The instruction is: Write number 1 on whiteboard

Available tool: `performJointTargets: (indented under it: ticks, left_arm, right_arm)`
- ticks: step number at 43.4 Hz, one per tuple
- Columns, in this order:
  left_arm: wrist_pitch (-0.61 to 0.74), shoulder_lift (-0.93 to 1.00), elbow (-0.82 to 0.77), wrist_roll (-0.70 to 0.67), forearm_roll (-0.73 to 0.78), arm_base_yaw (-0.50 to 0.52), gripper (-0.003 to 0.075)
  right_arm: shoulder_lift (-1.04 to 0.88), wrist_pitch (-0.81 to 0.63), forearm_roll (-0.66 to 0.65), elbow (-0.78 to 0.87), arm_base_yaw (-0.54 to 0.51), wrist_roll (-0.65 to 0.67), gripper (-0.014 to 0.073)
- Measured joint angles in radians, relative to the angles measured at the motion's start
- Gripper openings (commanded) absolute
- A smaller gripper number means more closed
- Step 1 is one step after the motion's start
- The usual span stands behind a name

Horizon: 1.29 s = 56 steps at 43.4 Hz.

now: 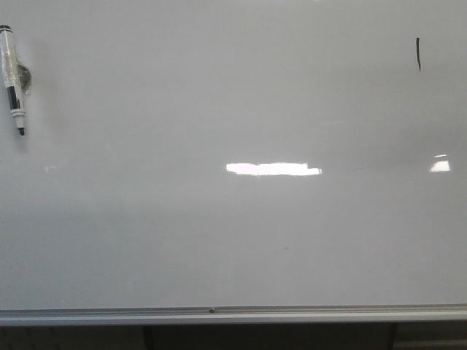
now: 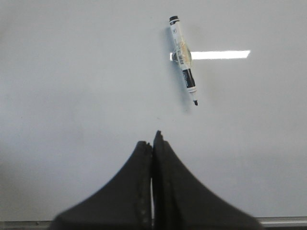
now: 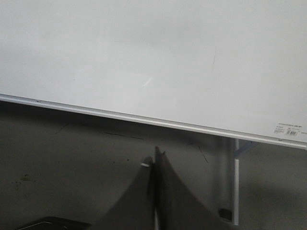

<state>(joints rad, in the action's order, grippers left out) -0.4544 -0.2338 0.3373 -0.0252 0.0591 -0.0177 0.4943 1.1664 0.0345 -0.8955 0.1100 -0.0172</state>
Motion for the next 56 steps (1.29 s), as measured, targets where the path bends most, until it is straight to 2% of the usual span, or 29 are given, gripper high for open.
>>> performJointTargets:
  ticks: [8,14,24,56]
  left_arm:
    - [0.122,0.179,-0.216,-0.001,-0.011,0.032,-0.0020]
    - [0.257,0.238,-0.339,-0.001,-0.012,0.038,-0.0020]
    - [0.398,0.240,-0.346,-0.001,-0.014,0.038,-0.0020]
    - [0.416,0.240,-0.346,-0.001,-0.014,0.038,-0.0020]
  right_arm:
    - [0.000,0.000,0.000,0.000,0.000,0.000,-0.0068]
    - [0.000,0.000,0.000,0.000,0.000,0.000,-0.0068]
    - [0.000,0.002,0.001,0.000,0.000,0.000,-0.0068]
    - [0.000,0.002,0.001,0.000,0.000,0.000,-0.0068]
